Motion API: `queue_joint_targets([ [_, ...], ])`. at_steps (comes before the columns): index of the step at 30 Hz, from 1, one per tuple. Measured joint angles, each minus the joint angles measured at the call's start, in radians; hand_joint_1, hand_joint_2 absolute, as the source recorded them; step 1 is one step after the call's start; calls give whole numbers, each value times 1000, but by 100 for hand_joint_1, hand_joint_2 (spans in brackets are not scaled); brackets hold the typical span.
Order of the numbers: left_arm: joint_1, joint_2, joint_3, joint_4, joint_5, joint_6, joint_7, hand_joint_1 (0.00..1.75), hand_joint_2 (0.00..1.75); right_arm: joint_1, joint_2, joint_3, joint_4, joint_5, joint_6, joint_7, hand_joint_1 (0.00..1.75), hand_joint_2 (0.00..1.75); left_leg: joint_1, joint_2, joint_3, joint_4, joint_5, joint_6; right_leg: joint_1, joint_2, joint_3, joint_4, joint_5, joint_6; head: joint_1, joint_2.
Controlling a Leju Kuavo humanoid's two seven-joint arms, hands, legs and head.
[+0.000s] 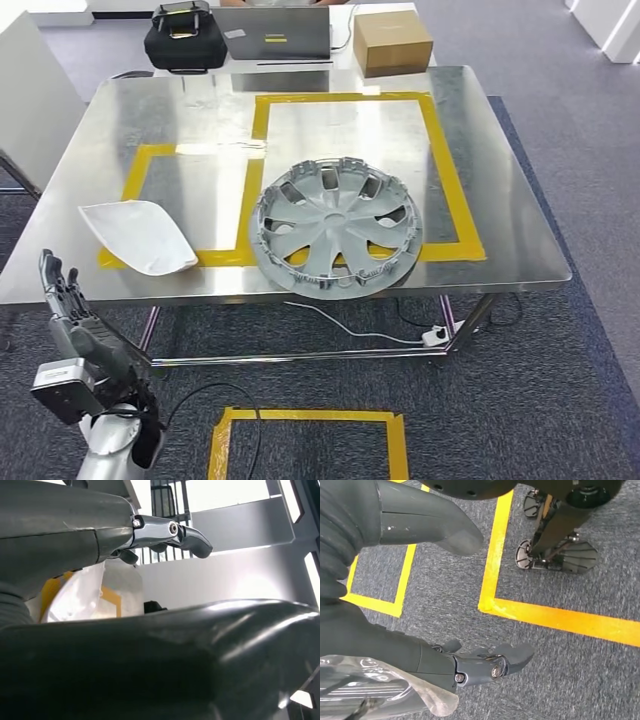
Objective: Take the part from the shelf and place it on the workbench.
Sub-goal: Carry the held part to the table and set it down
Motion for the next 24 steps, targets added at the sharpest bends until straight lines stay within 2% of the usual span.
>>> queue_joint_targets([
  [2, 9, -6, 1, -10, 3, -1, 0, 0, 0, 0, 1, -2, 0, 0, -2, 0, 0, 175, 3, 1, -1, -7, 9, 10, -3, 0, -6, 6, -8, 12, 0, 0],
  [3, 12, -9, 1, -14, 3, -2, 0, 0, 0, 0, 1, -3, 0, 0, -4, 0, 0, 175, 5, 1, -2, -12, 15, 16, -3, 0, -16, 27, -27, 16, 2, 0],
  [4, 14, -12, 1, -17, 3, -2, 0, 0, 0, 0, 1, -5, 0, 0, -5, 0, 0, 175, 7, 2, -4, -15, 19, 21, -4, 1, -35, 69, -58, 19, 3, 0],
  [6, 20, -17, 1, -19, 3, -3, 0, 0, 0, 1, 2, -8, 0, 0, -7, 1, 0, 175, 7, 3, -11, -15, 25, 26, -4, 1, -85, 194, -129, 24, 5, 0],
  [7, 23, -18, 1, -19, 3, -3, 0, 0, 0, 1, 2, -10, 0, 0, -7, 1, 0, 175, 6, 3, -15, -14, 27, 26, -4, 1, -102, 244, -149, 26, 5, 0],
  [8, 26, -19, 1, -19, 3, -3, 0, 0, 0, 2, 2, -11, 0, 0, -7, 2, 0, 175, 6, 3, -18, -13, 29, 26, -4, 1, -106, 265, -153, 28, 5, 0],
  [9, 27, -19, 1, -19, 3, -3, 0, 0, 0, 2, 3, -13, 0, 0, -8, 2, 0, 175, 7, 3, -20, -12, 31, 25, -4, 1, -88, 245, -137, 29, 5, 0],
  [11, 28, -19, 1, -19, 2, -2, 0, 0, 0, 1, 2, -16, 0, 0, -9, 2, 0, 175, 9, 3, -24, -6, 33, 22, -5, 1, -11, 117, -81, 28, 5, 0],
  [12, 28, -19, 1, -20, 1, -2, 0, 0, 0, -1, 2, -17, 0, 0, -9, 2, 0, 175, 8, 2, -26, -3, 33, 17, -4, 2, 27, 51, -62, 27, 6, 0],
  [13, 28, -19, 0, -20, 0, -2, 0, 0, 0, -2, 2, -17, 0, 0, -10, 2, 0, 175, 7, 2, -28, 1, 34, 12, -3, 3, 52, 8, -53, 23, 5, 0],
  [14, 28, -20, 0, -21, -2, -2, 0, 0, 0, -2, 2, -18, 0, 0, -9, 2, 0, 175, 6, 2, -30, 3, 36, 6, -2, 4, 61, -9, -53, 18, 5, 0],
  [17, 29, -21, 0, -22, -3, -3, 0, 0, 0, 0, 3, -18, 0, 1, -9, 2, 0, 175, 6, 1, -34, 5, 40, -10, -1, 4, 59, -9, -40, -1, 4, 0],
  [18, 29, -21, 0, -22, -3, -3, 0, 0, 0, 0, 4, -19, 0, 2, -9, 2, 0, 175, 7, 1, -39, 17, 28, -14, -2, 3, 55, -10, -35, -8, 3, 0],
  [19, 29, -20, 0, -23, -2, -4, 0, 0, 0, -1, 4, -19, 0, 2, -9, 2, 0, 175, 8, 1, -50, 46, 1, -19, -3, 1, 51, -11, -30, -15, 2, 0],
  [20, 29, -20, 0, -23, -2, -5, 0, 0, 0, -1, 4, -20, 0, 2, -10, 2, 0, 175, 9, 1, -68, 98, -38, -24, -3, 0, 46, -11, -26, -20, 0, 0],
  [22, 31, -20, 0, -23, 0, -5, 0, 0, 0, -1, 4, -20, 0, 2, -11, 2, 0, 175, 10, 1, -109, 228, -114, -29, -1, -2, 33, -10, -18, -26, -1, 0],
  [23, 32, -20, 0, -23, 0, -5, 0, 0, 0, 0, 4, -20, 0, 2, -12, 2, 0, 175, 10, 1, -118, 270, -131, -29, 1, -3, 27, -10, -14, -26, -1, 0],
  [24, 33, -20, 0, -23, 1, -6, 0, 0, 0, 0, 4, -20, 0, 2, -12, 2, 0, 175, 10, 1, -111, 276, -130, -27, 2, -3, 22, -10, -10, -26, -1, 0],
])
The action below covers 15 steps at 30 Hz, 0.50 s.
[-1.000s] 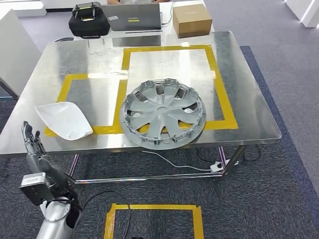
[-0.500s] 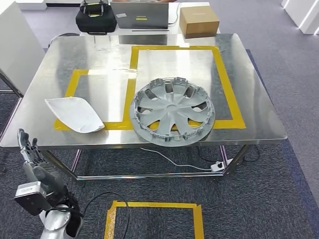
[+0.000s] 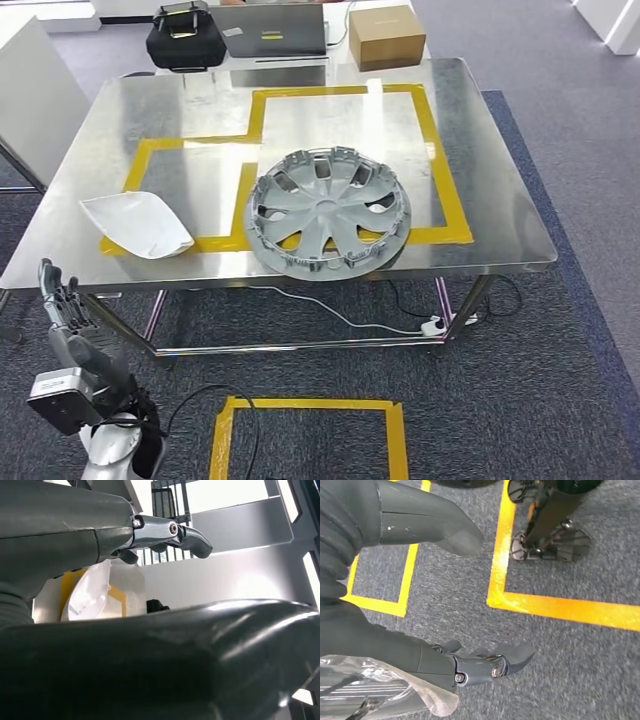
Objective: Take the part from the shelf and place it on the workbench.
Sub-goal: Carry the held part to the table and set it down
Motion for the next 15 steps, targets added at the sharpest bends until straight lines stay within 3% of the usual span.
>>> queue_joint_targets([
  [1, 0, 0, 0, 0, 1, 0, 0, 0, 0, 0, 0, 0, 0, 1, 0, 0, 0, 175, -1, 0, 25, -32, 19, 5, 2, 0, -4, 0, 4, 0, 0, 0],
  [3, 0, 1, 0, -1, 2, -1, 0, 0, 0, 0, 1, 0, 0, 2, 0, 0, 0, 175, -6, 0, 107, -167, 74, 24, 4, 0, -10, 0, 11, 1, 1, 0],
  [5, 0, 2, 0, -5, 2, -1, 0, 0, 0, -1, 3, 0, 0, 4, 0, 0, 0, 175, -14, 0, 163, -273, 101, 40, 5, 0, -16, 2, 18, 7, 1, 0],
  [8, 2, 2, 1, -8, 2, -1, 0, 0, 0, -2, 4, 0, 0, 6, 0, 2, 0, 175, -18, 0, 165, -303, 112, 47, 3, -2, -25, 0, 29, 27, -1, 0],
  [9, 3, 2, 1, -8, 2, -2, 0, 0, 0, -1, 4, 0, 0, 7, 0, 2, 0, 175, -15, 1, 163, -310, 121, 50, 2, -1, -30, 5, 20, 33, 0, 0],
  [11, 4, 1, 0, -9, 2, -3, 0, 0, 0, -1, 4, 0, 0, 9, -1, 4, 0, 175, -8, 4, 154, -322, 139, 56, 2, 2, -59, 69, -37, 41, 4, 0],
  [13, 5, 0, 0, -9, 2, -4, 0, 0, 0, -1, 4, 0, 0, 11, -1, 4, 0, 175, -9, 6, 137, -321, 151, 59, 1, 3, -105, 195, -116, 48, 7, 0],
  [14, 7, 0, 0, -9, 2, -4, 0, 0, 0, 0, 4, 0, 0, 12, -1, 4, 0, 175, -10, 6, 127, -319, 157, 59, 1, 3, -118, 246, -137, 50, 7, 0],
  [15, 7, 0, 0, -9, 3, -4, 0, 0, 0, 0, 4, 0, 0, 13, -1, 4, 0, 175, -10, 7, 119, -317, 162, 58, 1, 3, -116, 266, -140, 52, 7, 0],
])
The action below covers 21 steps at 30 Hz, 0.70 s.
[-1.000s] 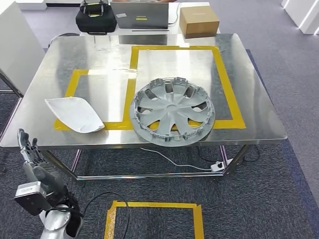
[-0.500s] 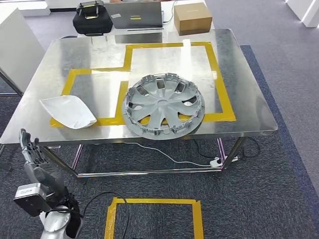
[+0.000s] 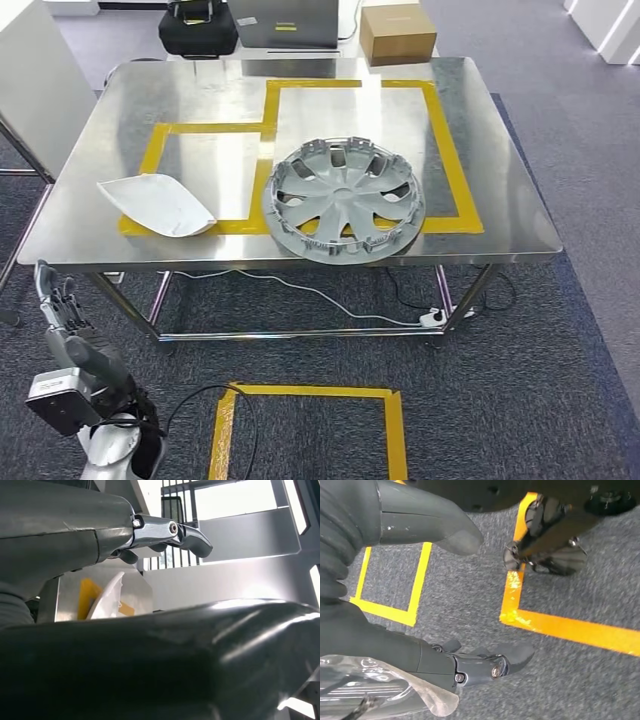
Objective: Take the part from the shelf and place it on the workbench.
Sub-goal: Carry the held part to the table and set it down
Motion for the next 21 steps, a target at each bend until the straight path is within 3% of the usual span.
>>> queue_joint_targets([
  [1, 0, 0, 0, 0, 0, 0, 0, 0, 0, 0, 0, 0, 0, 0, 0, 0, 0, 175, 0, 0, -8, 3, 4, -1, 0, 0, 23, -22, 16, 1, 0, 0],
  [4, 1, 0, 1, 0, 0, 0, 0, 0, 0, -2, 0, 0, 0, 2, -2, 0, 0, 175, 0, 0, -27, 18, 11, -10, 0, 1, 157, -222, 83, -3, 0, 0],
  [6, 1, 0, 0, 0, -1, 0, 0, 0, 0, -3, 0, 0, 0, 3, -2, 0, 0, 175, -3, 0, -36, 26, 19, -20, 2, 4, 196, -287, 91, -9, -1, 0],
  [9, 2, 0, 0, -1, -1, 0, 0, 0, 0, -1, 0, 0, 0, 4, -2, 0, 0, 175, -3, -4, -46, 34, 22, -36, -1, 2, 182, -290, 105, -29, -2, 0],
  [10, 2, 1, 0, -1, -1, 0, 0, 0, 0, -2, 0, 0, 0, 4, -2, 0, 0, 175, -2, -5, -54, 52, 2, -42, -2, 1, 176, -292, 112, -39, -3, 0],
  [12, 3, 1, 0, -1, -1, 0, 0, 0, 0, -3, 1, 0, 0, 4, -2, 0, 0, 175, 2, -7, -88, 147, -79, -53, -3, -2, 162, -292, 127, -52, -6, 0],
  [14, 4, 1, 0, 0, -1, 1, 0, 0, 0, -2, 0, 0, 0, 5, -3, 0, 0, 175, 6, -6, -119, 272, -152, -59, 0, -4, 141, -290, 141, -54, -7, 0],
  [15, 4, 2, 0, 0, -1, 1, 0, 0, 0, -2, 0, 0, 0, 5, -3, 0, 0, 175, 7, -6, -119, 303, -162, -59, 1, -5, 131, -288, 148, -55, -7, 0],
  [16, 4, 2, 0, 0, -1, 2, 0, 0, 0, -2, 0, 0, 0, 6, -3, 0, 0, 175, 7, -6, -100, 294, -152, -56, 3, -5, 120, -286, 154, -55, -7, 0],
  [17, 4, 2, 0, 0, -1, 2, 0, 0, 0, -2, 0, 0, 0, 7, -3, 0, 0, 175, 6, -6, -64, 246, -127, -51, 5, -5, 111, -284, 160, -54, -7, 0],
  [19, 3, 1, 0, 0, -1, 2, 0, 0, 0, -2, 1, 0, 0, 9, -3, 0, 0, 175, 0, -7, 33, 97, -82, -34, 9, -4, 97, -281, 171, -52, -7, 0],
  [21, 3, 1, 0, -1, -2, 2, 0, 0, 0, -2, 3, 0, 0, 9, -4, 0, 0, 175, -6, -7, 84, 4, -68, -22, 10, -4, 89, -281, 184, -44, -6, 0],
])
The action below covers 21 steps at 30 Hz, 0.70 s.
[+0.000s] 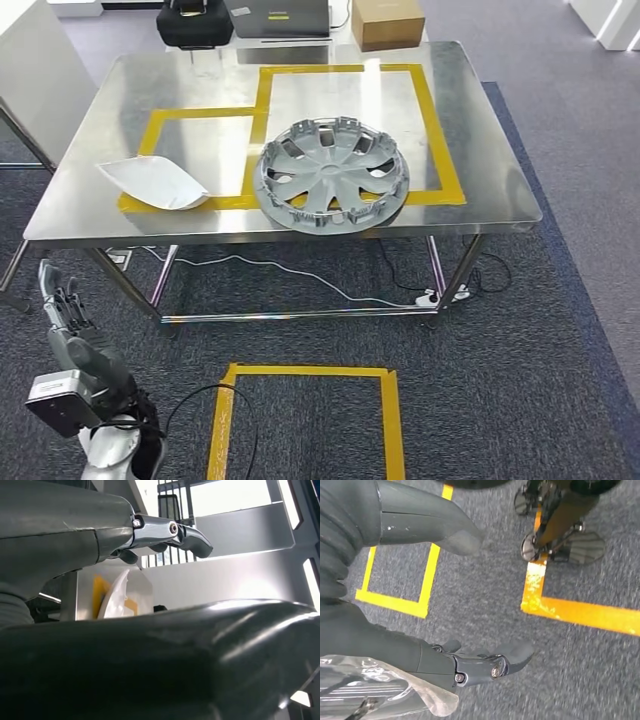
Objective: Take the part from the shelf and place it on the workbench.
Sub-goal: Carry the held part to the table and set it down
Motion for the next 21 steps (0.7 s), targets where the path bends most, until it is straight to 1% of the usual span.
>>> queue_joint_targets([
  [1, 0, 0, 0, 0, -1, 0, 0, 0, 0, 0, 0, 0, 0, 0, 0, 0, 0, 175, -3, 0, 2, -10, 1, 2, -1, 0, -3, -1, 7, 6, 0, 0],
  [2, 1, -1, 0, 0, -1, 0, 0, 0, 0, 0, 0, 0, 0, 0, -1, 0, 0, 175, -3, 0, -4, -14, 9, 4, -2, 0, -4, -3, 14, 14, -1, 0],
  [3, 1, -2, 0, 0, -2, 0, 0, 0, 0, 0, 0, 0, 0, 0, -2, 0, 0, 175, -2, 2, -9, -18, 17, 9, -3, 2, -8, -1, 11, 20, -1, 0],
  [4, 1, -3, -1, 0, -2, 0, 0, 0, 0, 1, 0, 0, 0, 0, -2, 0, 0, 175, 0, 4, -15, -22, 27, 15, -3, 3, -17, 12, -6, 26, 0, 0],
  [5, 1, -4, -2, 0, -2, 0, 0, 0, 0, 1, 0, 0, 0, 1, -3, 1, 0, 175, 3, 6, -24, -26, 38, 20, -3, 5, -32, 44, -39, 30, 2, 0],
  [6, 2, -6, -2, 0, -2, 0, 0, 0, 0, 1, 0, 0, 0, 1, -3, 1, 0, 175, 4, 8, -34, -26, 47, 24, -5, 6, -52, 98, -86, 33, 3, 0],
  [7, 3, -7, -3, 0, -2, -1, 0, 0, 0, 1, 0, 0, 0, 2, -3, 2, 0, 175, 4, 9, -47, -24, 56, 27, -6, 6, -74, 165, -132, 36, 4, 0],
  [8, 3, -8, -3, 0, -2, -1, 0, 0, 0, 1, 0, 0, 0, 2, -3, 2, 0, 175, 3, 9, -61, -21, 65, 28, -7, 6, -90, 229, -165, 38, 4, 0],
  [9, 4, -8, -4, 0, -2, -1, 0, 0, 0, 1, 0, 0, 0, 2, -3, 2, 0, 175, 3, 10, -75, -18, 73, 27, -8, 6, -94, 271, -177, 41, 4, 0],
  [10, 5, -8, -4, 0, -2, -2, 0, 0, 0, 1, 0, 0, 0, 3, -3, 3, 0, 175, 3, 10, -89, -14, 80, 26, -9, 6, -81, 278, -168, 43, 4, 0],
  [11, 5, -8, -4, 0, -2, -1, 0, 0, 0, 1, 0, 0, 0, 3, -4, 3, 0, 175, 4, 10, -102, -9, 86, 23, -9, 6, -48, 245, -143, 45, 4, 0],
  [12, 5, -8, -4, 1, -2, -1, 0, 0, 0, 0, 0, 0, 0, 3, -6, 3, 0, 175, 6, 10, -113, -2, 91, 20, -10, 5, -2, 183, -115, 46, 4, 0],
  [13, 6, -8, -4, 0, -2, -1, 0, 0, 0, -1, 0, 0, 0, 3, -7, 3, 0, 175, 5, 10, -125, 5, 96, 15, -10, 6, 51, 108, -99, 46, 5, 0],
  [14, 6, -8, -4, 0, -2, -2, 0, 0, 0, -3, 0, 0, 0, 3, -8, 3, 0, 175, 5, 10, -134, 12, 101, 10, -10, 7, 92, 44, -92, 45, 4, 0],
  [15, 6, -9, -4, 0, -1, -2, 0, 0, 0, -3, 0, 0, 0, 3, -10, 3, 0, 175, 4, 10, -142, 18, 107, 6, -9, 9, 116, 3, -94, 43, 4, 0],
  [16, 7, -9, -4, 0, -1, -2, 0, 0, 0, -3, 0, 0, 0, 4, -10, 3, 0, 175, 3, 10, -147, 20, 115, 1, -7, 10, 125, -15, -98, 41, 3, 0],
  [17, 7, -9, -4, 0, -1, -2, 0, 0, 0, -1, 0, 0, 0, 4, -11, 2, 0, 175, 3, 10, -150, 21, 122, -4, -7, 11, 120, -17, -95, 36, 3, 0],
  [18, 8, -9, -4, 0, 0, -2, 0, 0, 0, 0, 0, 0, 0, 5, -11, 2, 0, 175, 4, 9, -152, 22, 123, -8, -8, 8, 112, -16, -88, 29, 4, 0],
  [19, 8, -9, -4, 0, 1, -2, 0, 0, 0, 1, 0, 0, 0, 5, -12, 2, 0, 175, 4, 8, -158, 32, 110, -14, -10, 6, 106, -17, -81, 19, 3, 0],
  [20, 9, -8, -4, 0, 1, -2, 0, 0, 0, 0, 0, 0, 0, 5, -12, 2, 0, 175, 6, 6, -168, 58, 80, -20, -11, 4, 97, -17, -73, 9, 2, 0],
  [21, 9, -8, -3, 0, 2, -2, 0, 0, 0, -1, 1, 0, 0, 5, -12, 1, 0, 175, 8, 6, -183, 106, 36, -26, -13, 2, 86, -17, -64, 0, 0, 0],
])
